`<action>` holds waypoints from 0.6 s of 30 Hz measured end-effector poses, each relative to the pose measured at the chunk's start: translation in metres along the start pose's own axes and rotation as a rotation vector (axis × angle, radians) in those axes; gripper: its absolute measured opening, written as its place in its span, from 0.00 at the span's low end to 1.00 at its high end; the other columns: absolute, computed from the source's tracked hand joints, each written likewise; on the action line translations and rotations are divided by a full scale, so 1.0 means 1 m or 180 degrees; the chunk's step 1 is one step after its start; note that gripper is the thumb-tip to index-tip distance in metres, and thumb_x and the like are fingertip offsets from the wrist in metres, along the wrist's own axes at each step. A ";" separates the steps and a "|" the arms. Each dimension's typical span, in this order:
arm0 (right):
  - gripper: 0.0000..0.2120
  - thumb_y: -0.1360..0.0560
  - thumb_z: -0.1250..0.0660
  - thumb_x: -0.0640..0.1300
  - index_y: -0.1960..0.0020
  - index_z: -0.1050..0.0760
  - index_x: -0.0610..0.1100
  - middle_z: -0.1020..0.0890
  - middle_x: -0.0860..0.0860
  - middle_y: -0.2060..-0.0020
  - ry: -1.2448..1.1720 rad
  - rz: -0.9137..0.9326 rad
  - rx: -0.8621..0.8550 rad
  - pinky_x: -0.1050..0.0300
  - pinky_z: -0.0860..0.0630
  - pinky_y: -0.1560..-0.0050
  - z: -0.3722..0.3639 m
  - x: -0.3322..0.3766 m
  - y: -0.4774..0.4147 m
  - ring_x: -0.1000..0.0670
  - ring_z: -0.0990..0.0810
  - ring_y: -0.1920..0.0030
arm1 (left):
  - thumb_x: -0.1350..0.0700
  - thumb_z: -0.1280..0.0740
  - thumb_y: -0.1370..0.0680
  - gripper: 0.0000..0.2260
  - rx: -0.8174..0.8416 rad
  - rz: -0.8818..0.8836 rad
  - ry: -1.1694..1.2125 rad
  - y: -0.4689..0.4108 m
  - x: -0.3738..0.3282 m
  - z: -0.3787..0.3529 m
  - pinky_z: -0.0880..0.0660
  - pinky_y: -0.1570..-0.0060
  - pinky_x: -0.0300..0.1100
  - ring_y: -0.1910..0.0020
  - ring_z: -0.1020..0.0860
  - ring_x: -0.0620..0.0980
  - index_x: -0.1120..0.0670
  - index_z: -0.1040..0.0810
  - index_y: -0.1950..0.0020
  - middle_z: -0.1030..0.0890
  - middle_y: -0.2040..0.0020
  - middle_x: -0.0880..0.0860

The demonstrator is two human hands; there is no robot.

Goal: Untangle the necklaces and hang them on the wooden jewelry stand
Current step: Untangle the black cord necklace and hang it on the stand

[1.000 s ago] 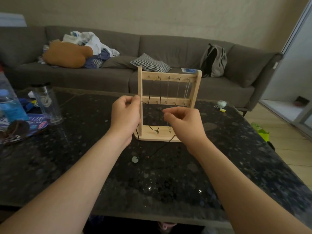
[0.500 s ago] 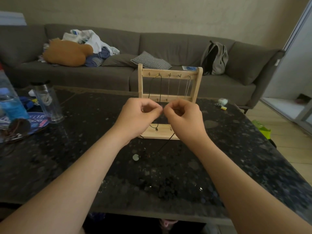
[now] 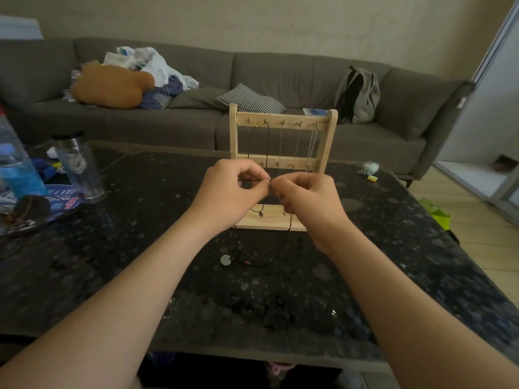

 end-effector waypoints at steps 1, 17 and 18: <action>0.06 0.20 0.28 0.43 0.54 0.13 0.45 0.17 0.57 0.70 0.0039 0.0006 0.0029 0.59 0.23 0.54 -0.001 0.000 0.000 0.58 0.19 0.63 | 0.55 0.25 0.19 0.04 -0.0016 -0.0007 -0.0034 0.000 0.000 0.000 0.25 0.54 0.29 0.53 0.19 0.33 0.48 0.12 0.46 0.16 0.54 0.40; 0.07 0.15 0.35 0.44 0.46 0.18 0.44 0.17 0.52 0.61 0.0449 0.0270 0.0357 0.66 0.25 0.63 -0.009 0.002 0.002 0.62 0.23 0.68 | 0.55 0.25 0.19 0.04 -0.0048 -0.0023 0.0114 0.002 0.000 0.004 0.22 0.52 0.26 0.51 0.16 0.36 0.48 0.10 0.47 0.12 0.55 0.41; 0.08 0.14 0.37 0.44 0.46 0.19 0.45 0.19 0.52 0.62 0.0484 0.0262 0.0416 0.65 0.26 0.64 -0.010 0.002 0.002 0.62 0.24 0.68 | 0.55 0.24 0.20 0.04 -0.0043 0.0048 0.0182 0.001 0.001 0.004 0.22 0.53 0.27 0.52 0.16 0.36 0.49 0.10 0.48 0.12 0.55 0.41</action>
Point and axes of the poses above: each hand's wrist, its own y-axis away from the middle knuckle, its own z-axis out of the back of the hand, x = y × z, the point moved 7 cm from there along -y, towards the middle knuckle
